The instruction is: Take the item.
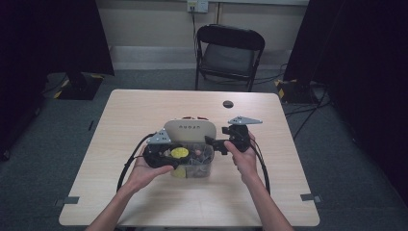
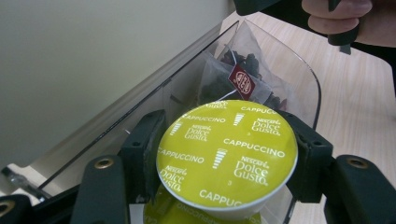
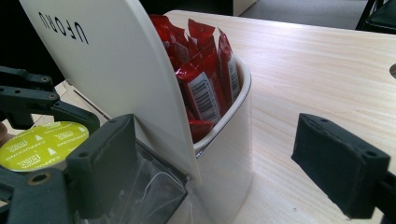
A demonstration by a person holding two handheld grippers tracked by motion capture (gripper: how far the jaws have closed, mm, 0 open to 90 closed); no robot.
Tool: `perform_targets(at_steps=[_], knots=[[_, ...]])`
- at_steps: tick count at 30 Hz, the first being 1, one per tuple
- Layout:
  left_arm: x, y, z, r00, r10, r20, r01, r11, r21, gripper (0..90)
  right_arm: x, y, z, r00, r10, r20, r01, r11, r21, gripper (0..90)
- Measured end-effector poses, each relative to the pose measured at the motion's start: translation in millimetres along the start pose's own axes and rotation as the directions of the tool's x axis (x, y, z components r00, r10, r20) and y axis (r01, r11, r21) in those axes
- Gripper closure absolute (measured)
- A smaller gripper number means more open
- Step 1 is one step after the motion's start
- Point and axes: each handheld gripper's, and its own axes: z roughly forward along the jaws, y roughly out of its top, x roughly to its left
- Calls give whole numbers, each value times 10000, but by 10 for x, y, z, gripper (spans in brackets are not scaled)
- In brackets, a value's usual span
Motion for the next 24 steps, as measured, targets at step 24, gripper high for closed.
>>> perform_targets(at_steps=[24], knots=[[4,33,-248,9998,8,180,4,9975,-706,394,5,-8,4,10000,42,24,-42,10000,25,132]])
